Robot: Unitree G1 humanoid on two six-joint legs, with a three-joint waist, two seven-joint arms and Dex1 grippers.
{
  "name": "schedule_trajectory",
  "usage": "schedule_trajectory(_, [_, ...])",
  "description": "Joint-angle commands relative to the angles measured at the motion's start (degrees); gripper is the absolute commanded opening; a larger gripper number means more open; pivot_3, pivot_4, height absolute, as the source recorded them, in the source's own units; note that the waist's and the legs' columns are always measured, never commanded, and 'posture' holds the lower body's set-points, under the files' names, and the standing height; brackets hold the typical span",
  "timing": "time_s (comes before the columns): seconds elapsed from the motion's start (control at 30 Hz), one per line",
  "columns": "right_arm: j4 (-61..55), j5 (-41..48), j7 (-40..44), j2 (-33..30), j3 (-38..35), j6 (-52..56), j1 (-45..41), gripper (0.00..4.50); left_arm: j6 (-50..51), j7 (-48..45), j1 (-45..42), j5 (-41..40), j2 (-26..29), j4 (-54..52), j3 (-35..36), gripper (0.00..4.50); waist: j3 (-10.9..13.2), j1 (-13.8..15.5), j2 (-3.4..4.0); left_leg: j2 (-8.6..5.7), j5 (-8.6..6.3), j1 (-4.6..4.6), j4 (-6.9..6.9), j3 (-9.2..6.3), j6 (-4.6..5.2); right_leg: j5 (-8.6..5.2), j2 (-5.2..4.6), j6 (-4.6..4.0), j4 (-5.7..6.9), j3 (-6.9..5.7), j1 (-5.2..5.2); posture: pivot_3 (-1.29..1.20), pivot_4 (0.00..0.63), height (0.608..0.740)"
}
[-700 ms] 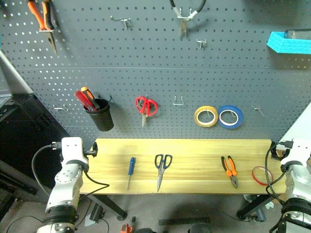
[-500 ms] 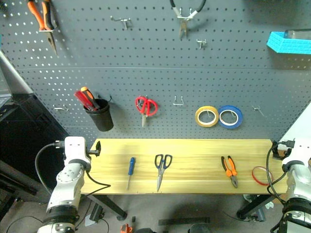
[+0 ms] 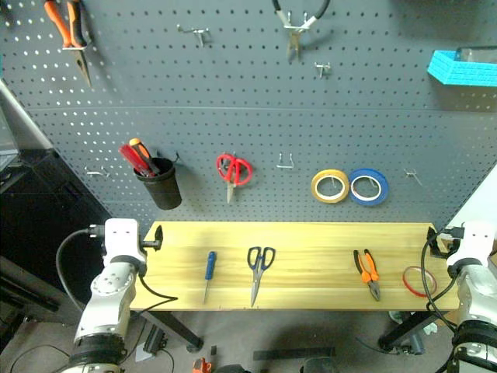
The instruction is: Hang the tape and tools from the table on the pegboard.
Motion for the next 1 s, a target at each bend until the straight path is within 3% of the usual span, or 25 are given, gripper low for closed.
schedule_trajectory(0.03, [-8.34, 1.98, 1.3, 0.47, 0.8, 6.53, 1.56, 4.5, 2.95, -6.31, 0.07, -2.08, -0.92, -10.1, -5.27, 4.47, 0.53, 0.07, 0.17, 0.0, 0.0, -0.03, 0.0, 0.04, 0.0, 0.0, 0.01, 0.0, -0.04, 0.02, -0.01, -0.19, 0.088, 0.74])
schedule_trajectory(0.23, [-27.4, 3.69, -0.09, 0.96, 3.37, 23.79, 9.16, 4.5, 17.04, -16.99, 0.22, -0.84, 1.53, -24.75, -19.5, 4.47, 4.58, -0.08, 0.59, 0.14, -0.06, -0.05, -0.07, 0.49, 0.1, -0.01, 0.11, -0.01, 0.0, 0.55, -0.11, -0.25, 0.191, 0.74])
schedule_trajectory(0.47, [-29.16, 3.5, 0.7, -2.11, 3.94, 35.48, 9.42, 4.5, 22.98, -25.4, -6.55, -6.88, 0.39, -25.34, -22.64, 4.47, 9.05, -0.53, 0.09, 0.15, -0.15, -0.15, -0.04, 1.0, 0.26, 0.0, 0.23, 0.03, 0.02, 1.13, -0.4, -0.31, 0.275, 0.74])
schedule_trajectory(0.6, [-25.79, 2.37, 2.13, -3.04, 5.69, 36.3, 6.6, 4.5, 19.43, -31.36, -10.14, -6.2, 1.96, -23.62, -26.38, 4.47, 10.53, -1.01, -0.03, 0.15, -0.18, -1.06, 0.07, 1.13, 0.32, 0.04, 0.26, 0.08, 0.07, 1.24, -1.23, -0.32, 0.306, 0.74])
schedule_trajectory(0.97, [1.07, -3.7, 9.64, -6.56, 13.02, 30.42, -7.59, 4.5, 16.28, -49.1, -18.83, -9.97, 2.29, -22.8, -34.22, 4.47, 13.91, -1.97, -0.37, 0.14, -0.27, -1.18, 0.06, 1.47, 0.48, -0.02, 0.2, 0.18, -0.02, 1.26, -1.44, -0.31, 0.336, 0.74])
schedule_trajectory(1.0, [3.52, -4.56, 10.57, -6.8, 14.07, 29.83, -8.76, 4.31, 15.73, -49.73, -19.58, -9.58, 2.04, -22.44, -34.81, 4.5, 13.94, -1.97, -0.4, 0.15, -0.29, -1.17, 0.07, 1.52, 0.51, -0.02, 0.19, 0.18, -0.02, 1.28, -1.45, -0.3, 0.334, 0.74])
